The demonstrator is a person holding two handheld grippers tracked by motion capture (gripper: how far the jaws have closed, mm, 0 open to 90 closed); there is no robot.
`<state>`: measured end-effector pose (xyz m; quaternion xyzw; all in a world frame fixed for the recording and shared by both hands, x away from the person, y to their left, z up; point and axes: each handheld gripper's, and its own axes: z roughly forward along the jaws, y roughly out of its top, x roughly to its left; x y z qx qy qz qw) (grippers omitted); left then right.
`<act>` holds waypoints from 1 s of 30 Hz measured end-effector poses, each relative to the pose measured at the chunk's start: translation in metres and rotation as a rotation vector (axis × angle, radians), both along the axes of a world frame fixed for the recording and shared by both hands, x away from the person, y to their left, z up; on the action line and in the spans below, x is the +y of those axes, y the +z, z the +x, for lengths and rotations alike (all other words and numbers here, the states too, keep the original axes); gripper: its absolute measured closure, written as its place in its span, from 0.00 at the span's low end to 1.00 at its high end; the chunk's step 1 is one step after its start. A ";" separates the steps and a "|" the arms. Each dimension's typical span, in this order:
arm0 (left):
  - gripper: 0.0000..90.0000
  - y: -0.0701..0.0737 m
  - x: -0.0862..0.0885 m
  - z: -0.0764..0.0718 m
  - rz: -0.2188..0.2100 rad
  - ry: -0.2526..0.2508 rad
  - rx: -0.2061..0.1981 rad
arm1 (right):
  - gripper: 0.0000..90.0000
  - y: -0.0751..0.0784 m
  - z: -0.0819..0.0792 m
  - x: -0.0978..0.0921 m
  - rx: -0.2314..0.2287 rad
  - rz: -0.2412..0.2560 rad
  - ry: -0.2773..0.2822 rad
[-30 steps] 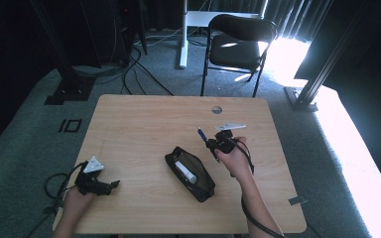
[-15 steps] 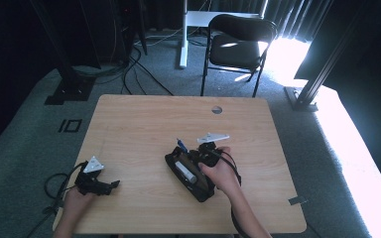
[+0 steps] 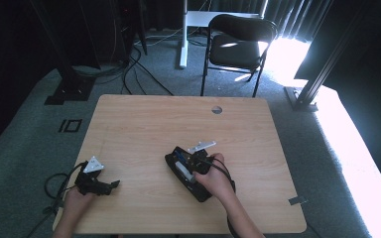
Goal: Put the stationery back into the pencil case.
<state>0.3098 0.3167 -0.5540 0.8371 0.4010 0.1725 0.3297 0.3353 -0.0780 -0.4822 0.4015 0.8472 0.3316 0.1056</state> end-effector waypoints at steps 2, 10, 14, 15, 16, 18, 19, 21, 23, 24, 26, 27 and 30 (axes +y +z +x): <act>0.02 0.000 0.000 0.000 -0.001 0.000 -0.001 | 0.88 -0.003 0.000 0.003 0.008 -0.013 0.000; 0.02 0.000 0.000 0.000 0.000 -0.001 0.000 | 0.88 -0.012 0.005 0.008 0.014 -0.075 -0.024; 0.02 0.000 0.000 0.000 0.000 -0.001 0.000 | 0.84 -0.012 0.006 0.007 0.018 -0.077 -0.019; 0.02 0.000 0.000 0.000 -0.001 -0.001 -0.001 | 0.83 -0.012 0.006 0.007 0.021 -0.067 -0.022; 0.02 0.000 0.000 0.000 0.000 -0.001 0.000 | 0.82 -0.011 0.006 0.006 0.027 -0.066 -0.017; 0.02 0.000 0.000 0.000 0.000 0.000 0.000 | 0.80 -0.010 0.006 0.005 0.025 -0.054 -0.015; 0.02 0.000 0.000 0.000 -0.001 0.000 0.000 | 0.80 -0.009 0.005 0.004 0.020 -0.047 -0.015; 0.02 0.000 0.000 0.000 -0.001 0.000 0.000 | 0.79 -0.005 0.004 0.002 0.012 -0.024 -0.009; 0.02 0.000 0.000 0.000 -0.001 0.000 -0.001 | 0.77 0.001 0.002 0.000 0.017 0.014 0.004; 0.02 0.000 0.000 0.000 -0.001 0.000 0.000 | 0.76 0.003 0.002 -0.001 0.015 0.029 0.007; 0.02 0.000 0.000 0.000 -0.001 0.000 -0.001 | 0.73 0.009 0.000 -0.004 0.007 0.058 0.019; 0.02 0.000 0.000 0.000 -0.001 0.000 -0.001 | 0.72 0.012 -0.001 -0.005 0.000 0.081 0.019; 0.02 0.000 0.000 0.000 -0.001 0.000 0.000 | 0.68 0.020 -0.002 -0.009 -0.035 0.098 0.019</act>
